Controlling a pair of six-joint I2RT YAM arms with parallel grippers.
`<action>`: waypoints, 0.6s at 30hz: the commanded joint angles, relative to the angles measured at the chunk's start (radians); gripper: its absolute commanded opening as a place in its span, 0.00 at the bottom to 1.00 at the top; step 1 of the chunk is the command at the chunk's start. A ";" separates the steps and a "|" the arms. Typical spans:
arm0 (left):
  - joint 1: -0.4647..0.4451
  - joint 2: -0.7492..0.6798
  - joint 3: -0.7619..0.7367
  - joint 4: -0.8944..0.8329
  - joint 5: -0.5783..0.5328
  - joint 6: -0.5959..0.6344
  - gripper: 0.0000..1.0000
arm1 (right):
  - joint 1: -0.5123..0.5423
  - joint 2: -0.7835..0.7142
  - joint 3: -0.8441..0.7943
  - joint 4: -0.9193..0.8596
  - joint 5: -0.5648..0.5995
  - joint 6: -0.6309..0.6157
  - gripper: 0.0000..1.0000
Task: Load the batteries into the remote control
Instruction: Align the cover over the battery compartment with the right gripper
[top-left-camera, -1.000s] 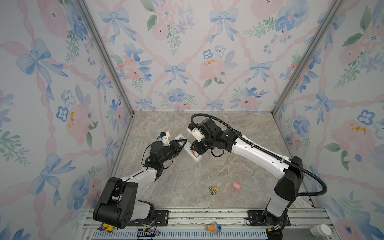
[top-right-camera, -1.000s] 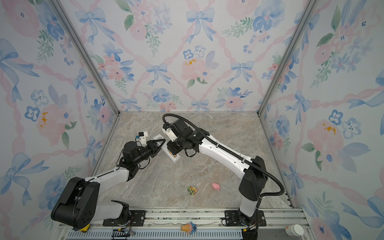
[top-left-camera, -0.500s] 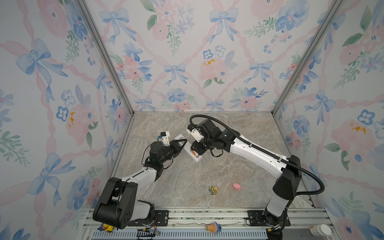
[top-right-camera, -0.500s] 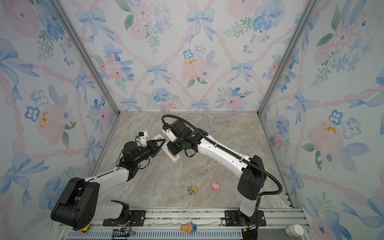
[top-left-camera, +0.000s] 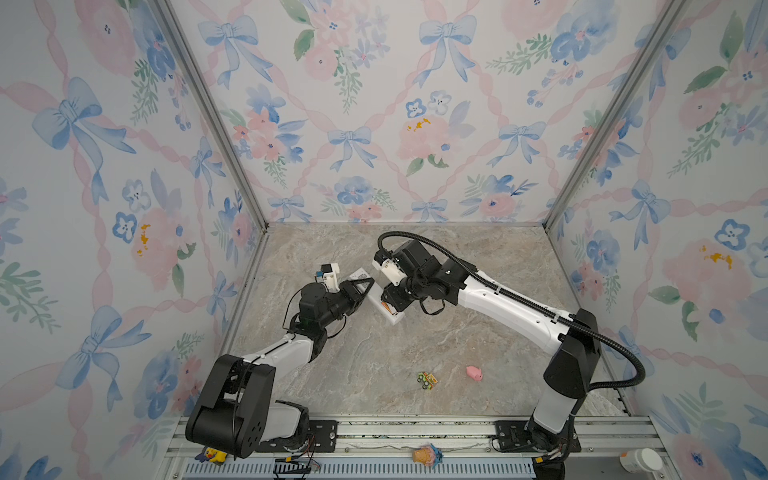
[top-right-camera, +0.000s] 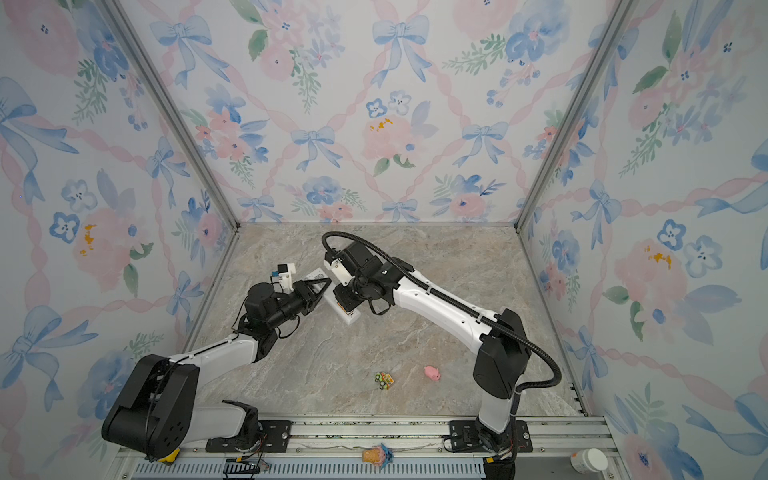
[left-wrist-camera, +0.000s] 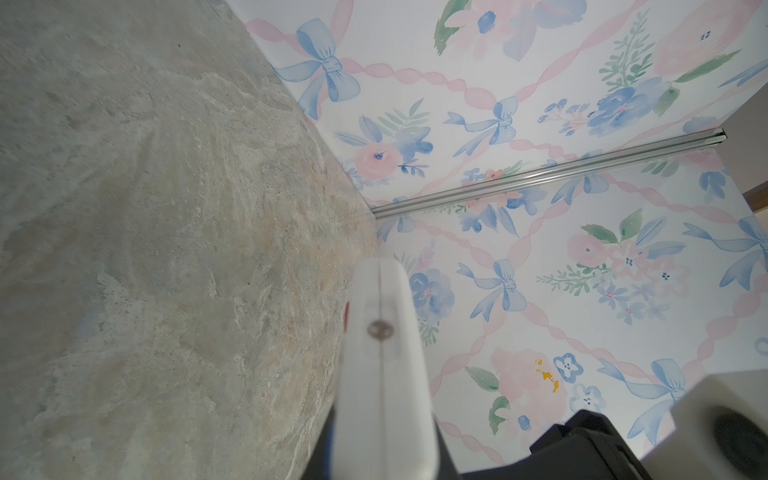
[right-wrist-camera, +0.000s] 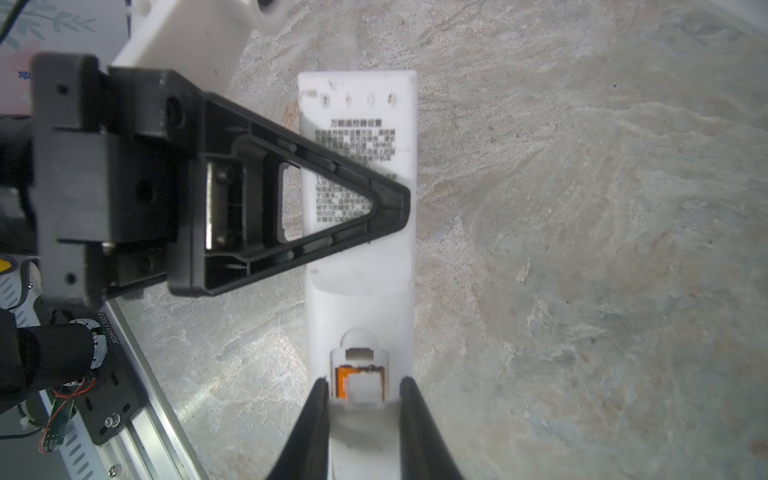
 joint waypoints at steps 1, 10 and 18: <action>-0.005 -0.020 -0.005 0.035 0.025 -0.016 0.00 | 0.015 0.016 -0.018 0.000 0.014 -0.017 0.11; -0.007 -0.013 -0.003 0.042 0.025 -0.020 0.00 | 0.018 0.012 -0.031 -0.004 0.016 -0.019 0.11; -0.006 -0.016 -0.008 0.046 0.023 -0.020 0.00 | 0.024 0.010 -0.037 -0.013 0.020 -0.023 0.11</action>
